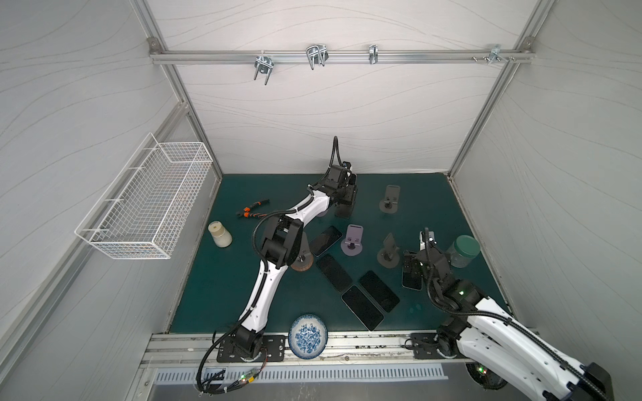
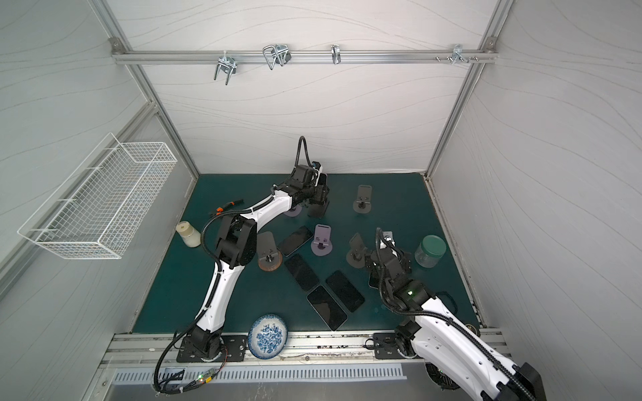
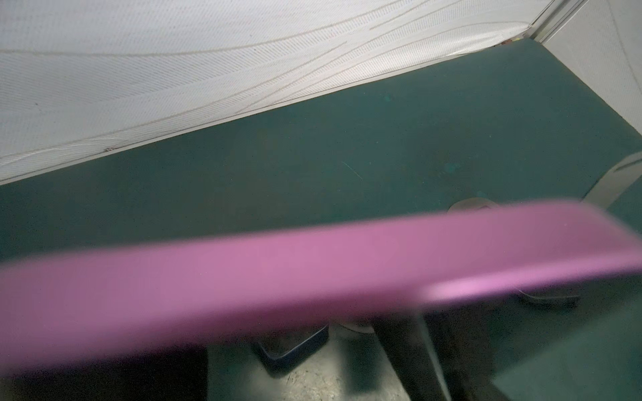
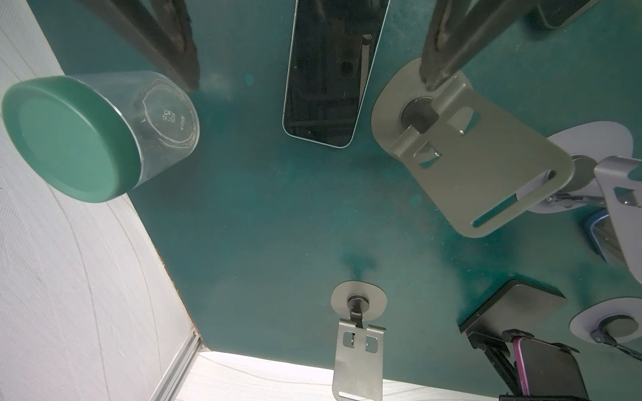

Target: Remove the phone from the phone stand

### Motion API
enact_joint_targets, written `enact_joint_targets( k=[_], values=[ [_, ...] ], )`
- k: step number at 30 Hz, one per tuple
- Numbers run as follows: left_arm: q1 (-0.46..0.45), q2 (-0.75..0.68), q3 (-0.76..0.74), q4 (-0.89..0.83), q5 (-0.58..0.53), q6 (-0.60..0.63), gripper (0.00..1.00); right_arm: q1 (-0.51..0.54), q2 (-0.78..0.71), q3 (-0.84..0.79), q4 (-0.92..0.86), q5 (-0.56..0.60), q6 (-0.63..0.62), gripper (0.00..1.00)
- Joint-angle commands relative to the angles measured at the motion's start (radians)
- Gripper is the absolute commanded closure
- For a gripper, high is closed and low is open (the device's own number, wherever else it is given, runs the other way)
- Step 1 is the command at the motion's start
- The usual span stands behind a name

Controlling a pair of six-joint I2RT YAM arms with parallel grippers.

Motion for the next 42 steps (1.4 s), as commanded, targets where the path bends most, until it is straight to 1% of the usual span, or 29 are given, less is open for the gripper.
enact_joint_targets(
  k=[1,10,16,26,31,37,39,42],
  values=[
    [-0.003,-0.062,0.018,0.014,-0.013,0.028,0.34,0.006,-0.008,0.015,0.016,0.017,-0.012,0.01],
    [-0.003,-0.106,0.018,0.015,-0.015,0.068,0.34,0.007,-0.007,0.015,0.016,0.018,-0.012,0.01],
    [-0.003,-0.13,0.028,-0.015,-0.011,0.067,0.34,0.007,-0.009,0.015,0.016,0.018,-0.012,0.01],
    [-0.003,-0.276,-0.012,-0.117,0.013,0.11,0.34,0.007,-0.015,0.013,0.016,0.017,-0.012,0.01],
    [0.004,-0.382,-0.082,-0.187,0.014,0.118,0.35,0.007,-0.018,0.011,0.017,0.015,-0.014,0.01],
    [0.061,-0.544,-0.215,-0.308,0.054,0.08,0.36,0.007,-0.009,0.014,0.021,0.005,-0.021,0.01],
    [0.087,-0.609,-0.28,-0.367,0.058,0.077,0.37,0.009,-0.018,0.011,0.022,0.005,-0.023,0.01],
    [0.124,-0.719,-0.394,-0.404,0.057,0.102,0.37,0.008,-0.022,0.007,0.024,0.0,-0.026,0.01]
  ],
)
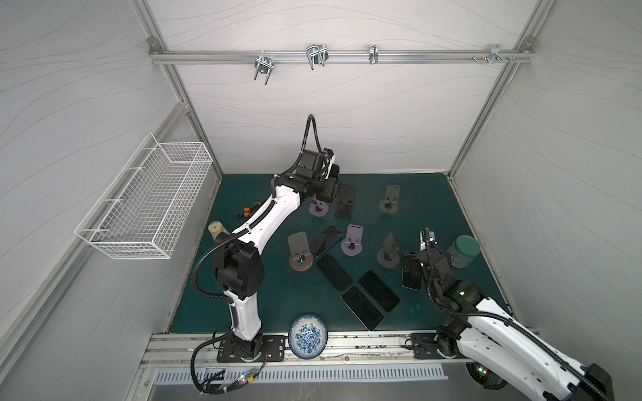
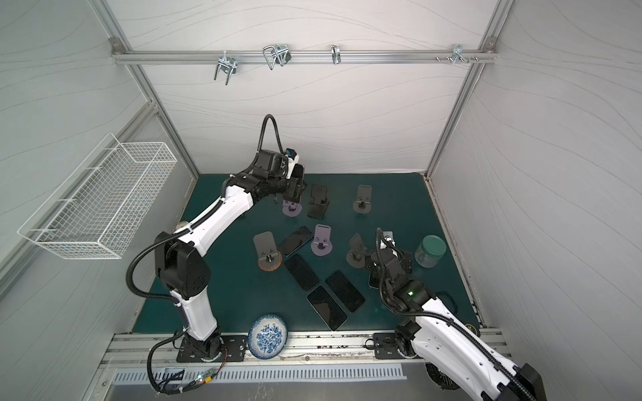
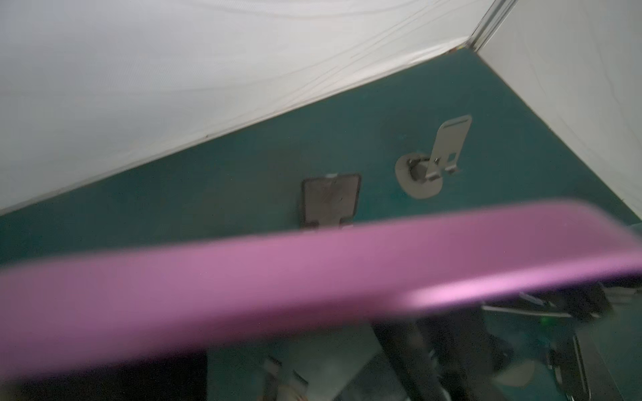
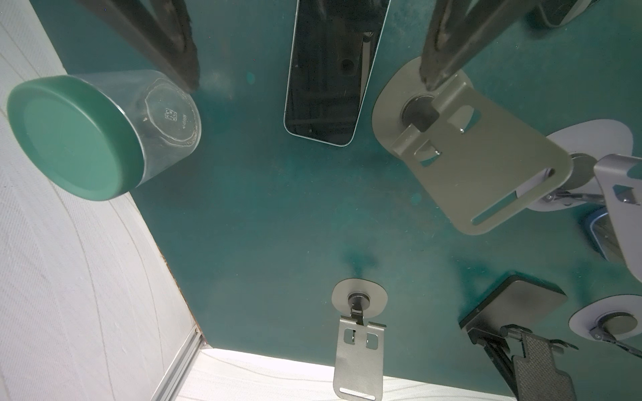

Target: Remove the phone from the phone stand

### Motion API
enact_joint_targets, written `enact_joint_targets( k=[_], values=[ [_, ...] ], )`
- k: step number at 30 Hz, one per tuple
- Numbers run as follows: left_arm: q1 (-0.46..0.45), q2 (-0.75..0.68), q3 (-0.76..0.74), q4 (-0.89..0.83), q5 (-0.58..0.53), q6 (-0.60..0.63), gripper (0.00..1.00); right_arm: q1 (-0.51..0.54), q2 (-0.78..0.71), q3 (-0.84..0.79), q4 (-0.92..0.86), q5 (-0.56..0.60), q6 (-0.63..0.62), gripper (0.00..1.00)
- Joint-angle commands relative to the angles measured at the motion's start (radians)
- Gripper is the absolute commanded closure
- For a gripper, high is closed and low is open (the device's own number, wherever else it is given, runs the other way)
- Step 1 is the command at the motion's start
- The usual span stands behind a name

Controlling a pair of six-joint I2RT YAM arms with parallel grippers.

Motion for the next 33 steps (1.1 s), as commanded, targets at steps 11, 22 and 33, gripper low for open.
enact_joint_targets(
  k=[11,22,33],
  values=[
    [0.283,-0.359,-0.365,-0.282,0.145,-0.012,0.37,0.011,0.0,0.011,0.031,-0.014,-0.031,0.01],
    [0.382,-0.492,-0.64,-0.361,0.129,0.207,0.38,0.017,0.02,0.017,0.039,-0.017,-0.037,0.01],
    [0.39,-0.539,-0.801,-0.452,0.183,0.525,0.43,0.057,0.077,0.037,0.048,0.016,-0.045,0.01]
  ],
)
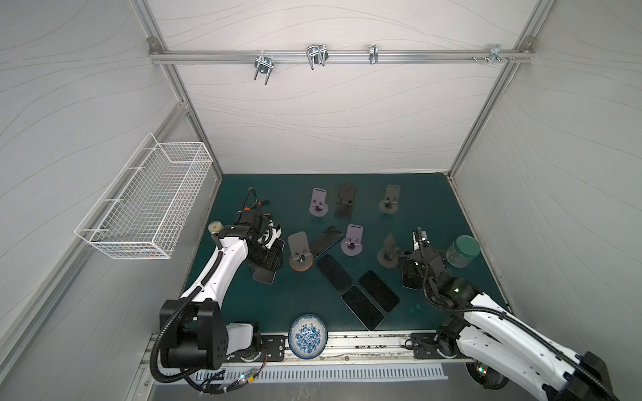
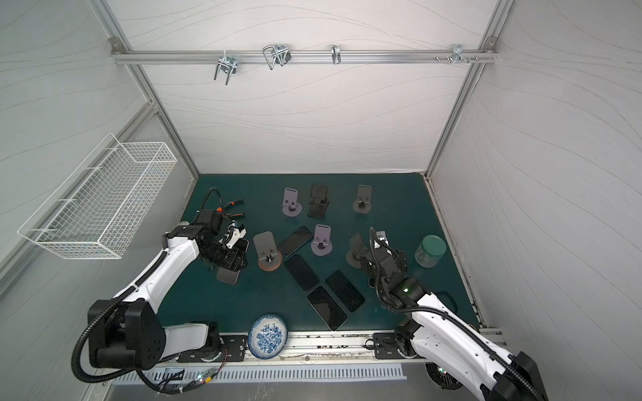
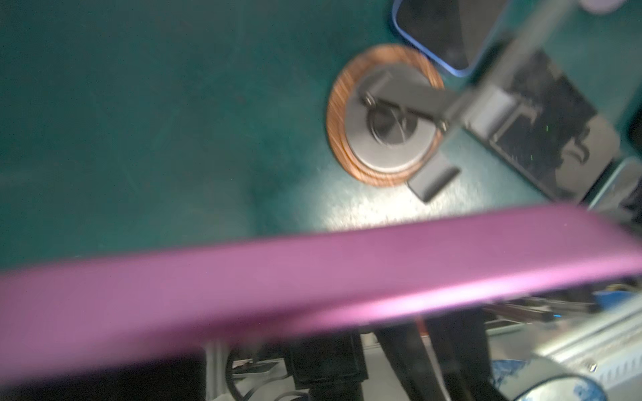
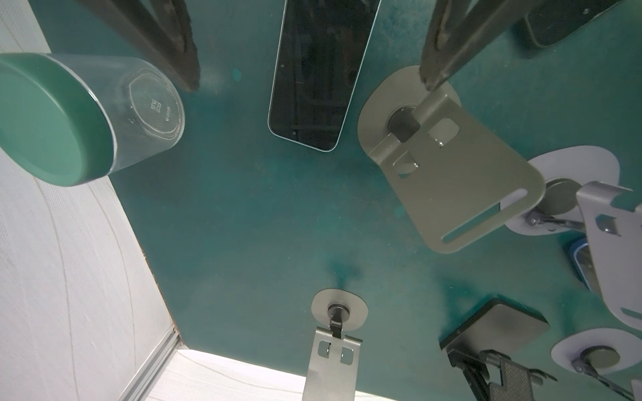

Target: Remove the phone from the phone stand

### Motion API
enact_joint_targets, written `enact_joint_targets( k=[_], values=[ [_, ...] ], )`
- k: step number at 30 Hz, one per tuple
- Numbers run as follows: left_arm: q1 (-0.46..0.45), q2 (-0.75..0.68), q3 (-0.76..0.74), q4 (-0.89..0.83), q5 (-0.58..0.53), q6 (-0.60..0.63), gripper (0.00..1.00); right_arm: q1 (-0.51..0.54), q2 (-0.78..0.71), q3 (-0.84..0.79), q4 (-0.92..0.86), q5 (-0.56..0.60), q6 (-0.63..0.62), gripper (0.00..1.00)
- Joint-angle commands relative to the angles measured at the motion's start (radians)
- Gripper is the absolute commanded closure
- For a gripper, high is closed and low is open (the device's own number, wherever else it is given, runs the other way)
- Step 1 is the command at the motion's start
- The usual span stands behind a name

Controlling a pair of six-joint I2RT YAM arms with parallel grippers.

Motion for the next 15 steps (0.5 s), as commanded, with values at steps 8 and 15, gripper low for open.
enact_joint_targets(
  k=[8,15],
  values=[
    [0.007,-0.043,-0.062,-0.104,0.079,0.289,0.46,0.021,-0.016,0.02,0.019,0.04,-0.014,0.01],
    [0.008,-0.076,-0.106,-0.18,0.126,0.388,0.48,0.021,-0.026,0.017,0.016,0.043,-0.01,0.01]
  ],
)
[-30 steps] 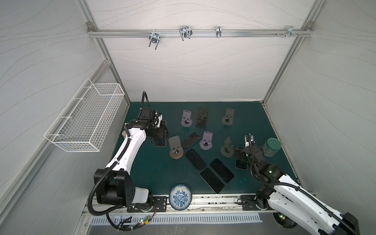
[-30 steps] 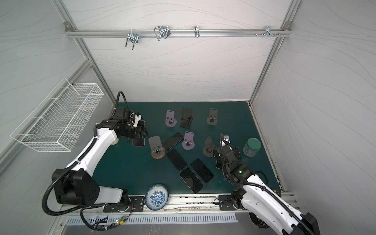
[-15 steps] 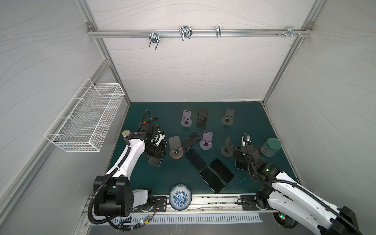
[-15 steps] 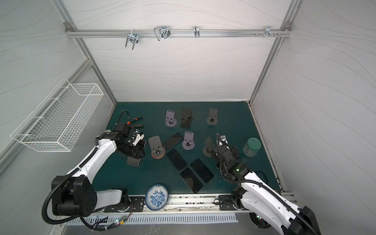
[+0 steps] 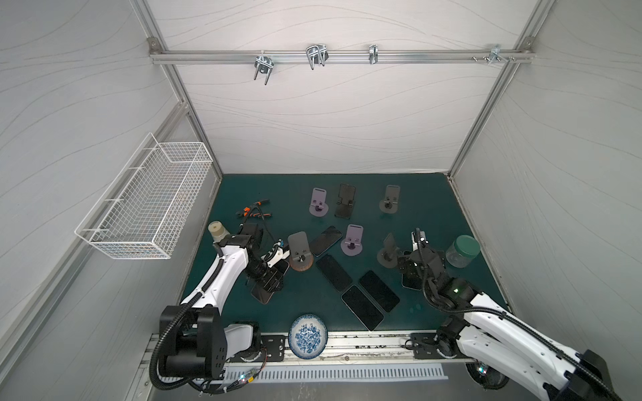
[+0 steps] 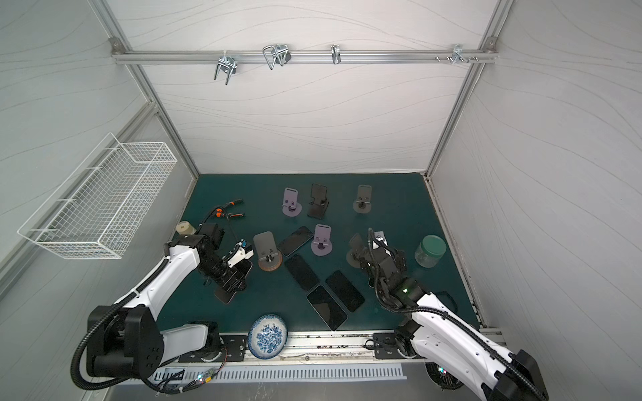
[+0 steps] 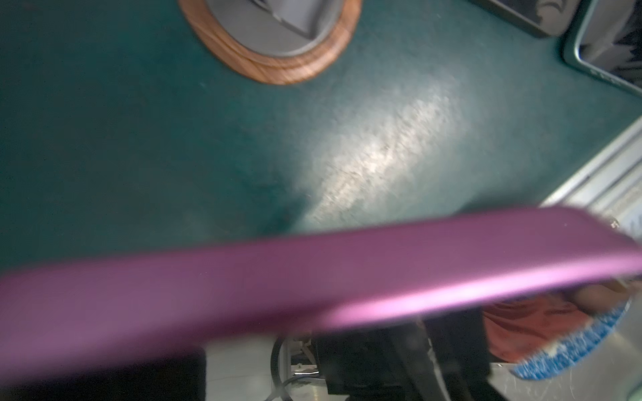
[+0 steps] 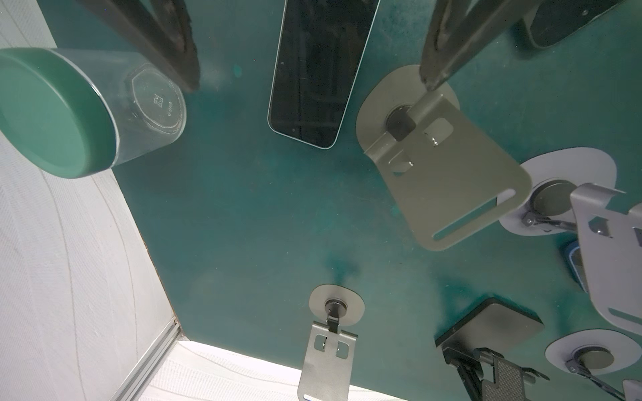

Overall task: Remove the phone from the phone stand
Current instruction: 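Carry the pink-framed phone toward the robot and lower it near the table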

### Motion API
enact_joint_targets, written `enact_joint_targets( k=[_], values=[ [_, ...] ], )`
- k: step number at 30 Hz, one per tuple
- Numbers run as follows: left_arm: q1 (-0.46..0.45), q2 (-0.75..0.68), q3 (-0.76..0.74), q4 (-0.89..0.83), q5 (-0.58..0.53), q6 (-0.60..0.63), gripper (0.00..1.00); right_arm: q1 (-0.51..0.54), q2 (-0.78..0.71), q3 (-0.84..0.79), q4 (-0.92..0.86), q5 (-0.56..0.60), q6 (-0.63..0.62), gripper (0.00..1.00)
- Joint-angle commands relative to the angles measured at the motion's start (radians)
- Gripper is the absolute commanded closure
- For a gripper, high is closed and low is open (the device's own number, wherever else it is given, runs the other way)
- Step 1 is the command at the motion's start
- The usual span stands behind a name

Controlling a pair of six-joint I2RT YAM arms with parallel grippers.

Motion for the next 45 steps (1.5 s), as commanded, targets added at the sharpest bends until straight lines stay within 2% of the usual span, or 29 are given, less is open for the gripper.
enact_joint_targets(
  k=[1,7,17,27,31,38,45],
  values=[
    [0.004,-0.037,-0.009,-0.064,0.055,0.099,0.48,0.006,-0.016,0.017,0.014,0.023,-0.002,0.01],
    [-0.026,-0.049,-0.03,-0.045,0.054,0.107,0.48,0.01,-0.014,0.017,0.016,0.022,-0.006,0.01],
    [-0.246,-0.041,-0.036,0.029,-0.023,0.041,0.5,0.015,-0.011,0.017,0.017,0.024,-0.007,0.01],
    [-0.448,0.047,-0.015,0.138,-0.045,-0.137,0.5,0.021,-0.01,0.018,0.017,0.029,-0.009,0.01],
    [-0.526,0.102,-0.012,0.194,-0.085,-0.188,0.5,0.022,-0.01,0.017,0.019,0.031,-0.007,0.01],
    [-0.594,0.21,-0.01,0.309,-0.097,-0.21,0.49,0.03,-0.006,0.017,0.02,0.037,-0.01,0.01],
    [-0.609,0.342,0.027,0.354,-0.096,-0.25,0.49,0.047,-0.037,0.01,0.005,0.053,0.0,0.01]
  ],
)
